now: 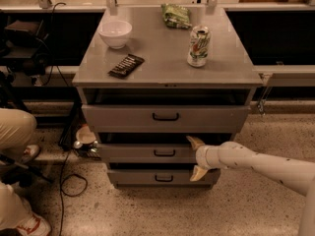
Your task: Open middle drawer
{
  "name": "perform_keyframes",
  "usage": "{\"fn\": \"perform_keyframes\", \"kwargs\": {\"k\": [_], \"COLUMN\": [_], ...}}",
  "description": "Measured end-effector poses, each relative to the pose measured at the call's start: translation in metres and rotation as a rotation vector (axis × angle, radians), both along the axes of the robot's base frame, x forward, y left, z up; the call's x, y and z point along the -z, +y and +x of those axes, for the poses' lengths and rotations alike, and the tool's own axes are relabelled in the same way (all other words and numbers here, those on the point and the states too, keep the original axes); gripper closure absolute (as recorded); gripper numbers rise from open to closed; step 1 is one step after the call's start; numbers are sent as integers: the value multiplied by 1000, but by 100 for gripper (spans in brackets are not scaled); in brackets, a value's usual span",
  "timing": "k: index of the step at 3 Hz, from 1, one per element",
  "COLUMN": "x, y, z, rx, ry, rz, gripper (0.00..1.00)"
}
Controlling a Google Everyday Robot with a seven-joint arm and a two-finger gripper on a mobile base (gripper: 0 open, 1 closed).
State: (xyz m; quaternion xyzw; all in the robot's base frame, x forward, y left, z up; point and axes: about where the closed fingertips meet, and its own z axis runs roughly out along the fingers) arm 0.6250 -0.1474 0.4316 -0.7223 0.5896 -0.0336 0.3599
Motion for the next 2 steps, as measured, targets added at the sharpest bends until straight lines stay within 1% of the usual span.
{"fn": "perform_keyframes", "kwargs": {"k": [1,2], "x": [3,9], "y": [2,-3], "z": [19,39], "rx": [47,99], "ry": [-7,2], "rz": [2,13], "gripper": [0,0]}}
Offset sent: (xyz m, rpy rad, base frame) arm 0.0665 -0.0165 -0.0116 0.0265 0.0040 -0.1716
